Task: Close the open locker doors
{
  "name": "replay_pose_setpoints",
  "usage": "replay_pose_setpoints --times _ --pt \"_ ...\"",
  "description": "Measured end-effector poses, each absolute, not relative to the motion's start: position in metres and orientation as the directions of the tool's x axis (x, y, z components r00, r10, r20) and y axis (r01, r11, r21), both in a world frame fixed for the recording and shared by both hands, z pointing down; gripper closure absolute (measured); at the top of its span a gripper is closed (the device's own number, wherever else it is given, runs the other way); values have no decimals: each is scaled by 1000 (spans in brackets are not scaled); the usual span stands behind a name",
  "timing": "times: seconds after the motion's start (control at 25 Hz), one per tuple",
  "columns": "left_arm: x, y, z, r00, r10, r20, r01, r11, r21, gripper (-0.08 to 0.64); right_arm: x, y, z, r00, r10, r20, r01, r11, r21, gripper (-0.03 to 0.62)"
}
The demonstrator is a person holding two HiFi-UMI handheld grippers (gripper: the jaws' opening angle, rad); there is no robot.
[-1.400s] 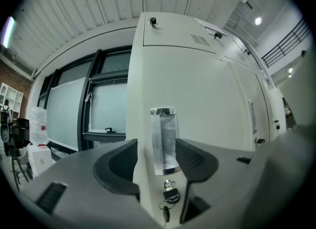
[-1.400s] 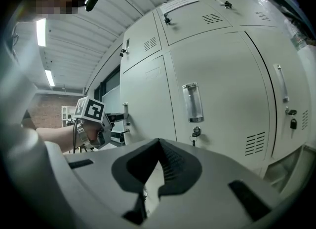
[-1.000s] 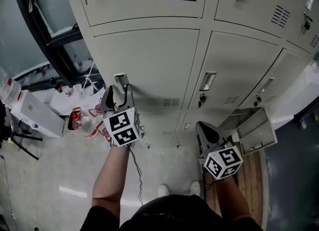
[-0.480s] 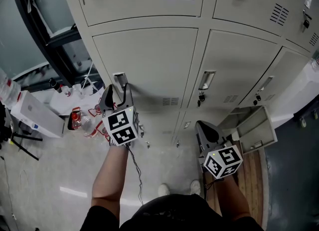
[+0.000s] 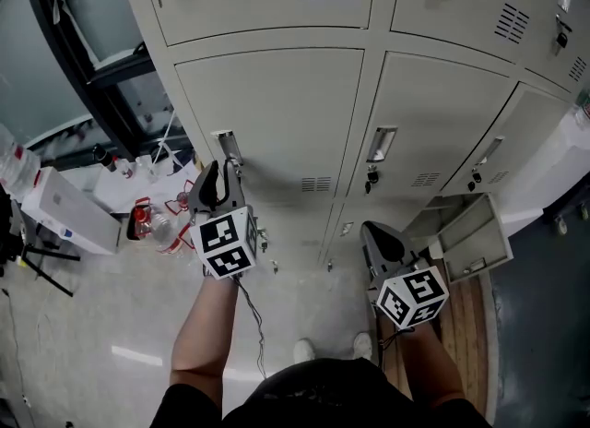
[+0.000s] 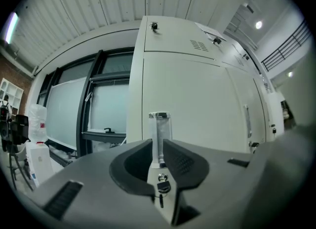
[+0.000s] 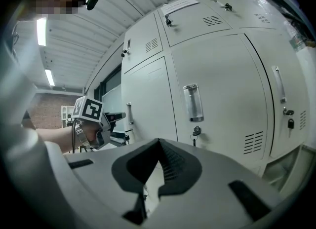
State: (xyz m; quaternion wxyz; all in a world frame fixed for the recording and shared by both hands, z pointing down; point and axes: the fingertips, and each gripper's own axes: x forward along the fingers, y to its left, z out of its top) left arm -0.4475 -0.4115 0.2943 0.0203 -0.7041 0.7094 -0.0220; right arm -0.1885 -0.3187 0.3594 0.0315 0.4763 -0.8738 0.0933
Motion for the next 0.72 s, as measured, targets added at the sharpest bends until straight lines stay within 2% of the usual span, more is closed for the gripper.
replay_pose_setpoints --times 0.16,0.48,0.72 --pt "-440 -401 293 43 -999 -3 -998 -43 -35 549 -189 -312 357 -545 -827 140 -838 530 -130 592" --pt "-406 -378 293 175 -984 -8 -984 -175 -18 556 -181 -293 355 -524 -842 130 -851 510 -123 592" --pt "-350 -362 298 358 -934 -4 -933 -357 -46 556 -158 -275 355 -474 -872 123 -880 461 -117 592"
